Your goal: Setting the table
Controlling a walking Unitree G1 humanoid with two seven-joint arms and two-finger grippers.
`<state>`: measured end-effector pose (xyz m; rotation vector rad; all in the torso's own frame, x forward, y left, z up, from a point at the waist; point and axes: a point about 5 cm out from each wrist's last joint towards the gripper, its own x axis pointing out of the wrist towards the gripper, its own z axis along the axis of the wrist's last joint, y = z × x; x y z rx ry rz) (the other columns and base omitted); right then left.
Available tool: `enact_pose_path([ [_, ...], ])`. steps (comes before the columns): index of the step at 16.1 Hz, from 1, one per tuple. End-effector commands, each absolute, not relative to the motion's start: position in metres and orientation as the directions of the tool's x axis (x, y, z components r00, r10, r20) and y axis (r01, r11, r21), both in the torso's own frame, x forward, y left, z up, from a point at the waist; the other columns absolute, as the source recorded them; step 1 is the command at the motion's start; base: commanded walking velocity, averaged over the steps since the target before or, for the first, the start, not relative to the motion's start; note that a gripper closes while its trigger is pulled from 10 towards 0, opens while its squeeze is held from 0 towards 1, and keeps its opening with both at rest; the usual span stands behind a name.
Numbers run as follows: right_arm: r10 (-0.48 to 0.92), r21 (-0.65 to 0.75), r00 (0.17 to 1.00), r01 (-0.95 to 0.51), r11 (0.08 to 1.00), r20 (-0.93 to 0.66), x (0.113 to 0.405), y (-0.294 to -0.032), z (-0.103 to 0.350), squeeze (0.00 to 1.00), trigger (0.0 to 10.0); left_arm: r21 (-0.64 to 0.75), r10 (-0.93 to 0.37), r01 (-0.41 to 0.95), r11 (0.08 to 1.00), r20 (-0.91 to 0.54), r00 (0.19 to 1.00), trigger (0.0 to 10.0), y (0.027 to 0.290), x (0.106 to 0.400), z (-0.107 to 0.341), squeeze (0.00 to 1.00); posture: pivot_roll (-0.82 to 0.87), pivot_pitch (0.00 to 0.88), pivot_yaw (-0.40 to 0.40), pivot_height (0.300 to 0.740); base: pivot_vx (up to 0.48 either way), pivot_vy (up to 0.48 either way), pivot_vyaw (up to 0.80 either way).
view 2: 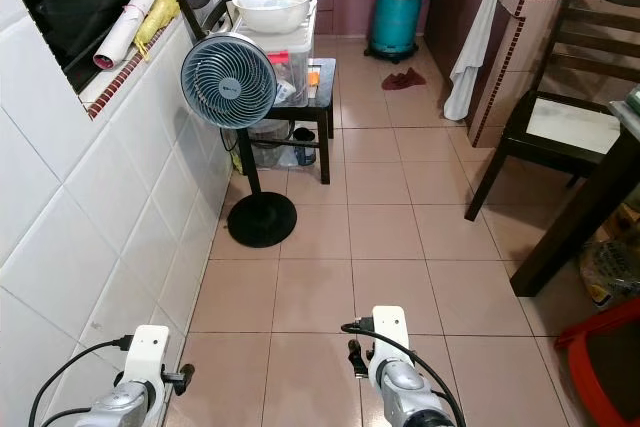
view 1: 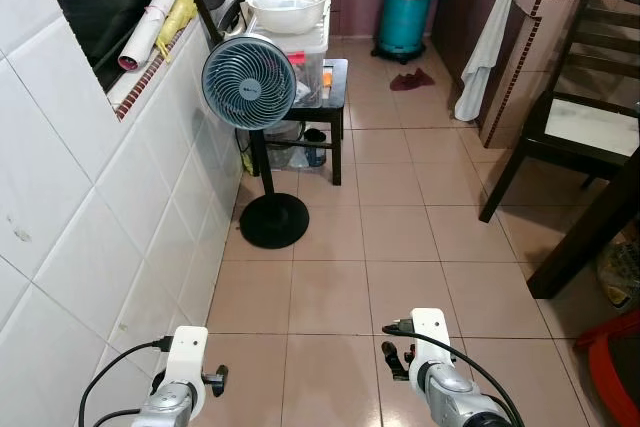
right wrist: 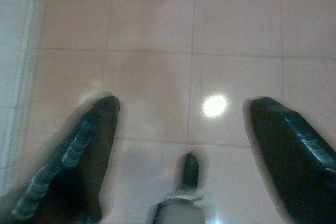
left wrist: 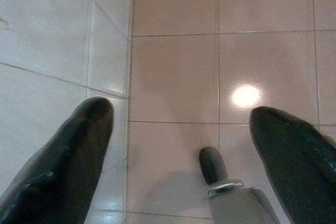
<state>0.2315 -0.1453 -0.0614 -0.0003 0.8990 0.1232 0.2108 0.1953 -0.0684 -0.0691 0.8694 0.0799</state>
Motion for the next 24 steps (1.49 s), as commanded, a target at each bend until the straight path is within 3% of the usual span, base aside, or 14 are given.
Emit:
enact_pose_path([
  [1, 0.146, 0.069, 0.57, -0.156, 0.985, -0.808, 0.223, -0.142, -0.067, 0.0, 10.0, -0.074, 0.007, -0.099, 0.992, -0.768, 0.641, 10.0, 0.189, 0.203, -0.073, 0.0, -0.06, 0.0, -0.003, 0.74, 0.0, 0.0, 0.0],
  [7, 0.148, 0.049, 0.637, -0.171, 0.984, -0.757, 0.231, -0.143, -0.061, 0.0, 10.0, -0.064, -0.021, -0.042, 0.997, -0.758, 0.652, 10.0, 0.19, 0.2, -0.074, 0.0, -0.07, 0.0, -0.002, 0.74, 0.0, 0.0, 0.0],
  [11, 0.15, 0.143, 0.756, -0.076, 0.987, -0.637, 0.265, -0.153, -0.034, 0.0, 10.0, -0.004, -0.061, 0.076, 0.997, -0.634, 0.771, 10.0, 0.194, 0.224, -0.054, 0.0, -0.07, 0.0, 0.016, 0.74, 0.0, 0.0, 0.0],
  [15, 0.185, 0.13, 0.879, -0.142, 0.981, -0.44, 0.292, -0.149, -0.003, 0.0, 10.0, -0.074, -0.111, 0.087, 0.994, -0.471, 0.875, 10.0, 0.205, 0.261, -0.019, 0.0, -0.07, 0.0, 0.019, 0.74, 0.0, 0.0, 0.0],
  [16, 0.209, 0.148, 0.895, -0.163, 0.976, -0.395, 0.295, -0.149, 0.005, 0.0, 10.0, -0.047, -0.136, 0.128, 0.991, -0.369, 0.92, 10.0, 0.207, 0.267, -0.003, 0.0, -0.07, 0.0, 0.02, 0.74, 0.0, 0.0, 0.0],
  [17, 0.24, 0.123, 0.907, -0.21, 0.97, -0.345, 0.295, -0.149, 0.015, 0.0, 10.0, -0.023, -0.17, 0.17, 0.985, -0.267, 0.949, 10.0, 0.207, 0.265, 0.017, 0.0, -0.08, 0.0, 0.025, 0.74, 0.0, 0.0, 0.0],
  [19, 0.24, 0.098, 0.93, -0.221, 0.97, -0.28, 0.286, -0.158, 0.03, 0.0, 10.0, -0.048, -0.197, 0.192, 0.98, -0.199, 0.96, 10.0, 0.199, 0.249, 0.033, 0.0, -0.09, 0.0, 0.037, 0.74, 0.0, 0.0, 0.0],
  [24, 0.161, 0.043, 0.962, -0.155, 0.987, -0.218, 0.242, -0.182, 0.044, 0.0, 10.0, 0.014, -0.141, 0.145, 0.989, -0.177, 0.974, 10.0, 0.197, 0.205, 0.04, 0.0, -0.08, 0.01, 0.039, 0.74, 0.0, 0.0, 0.0],
])
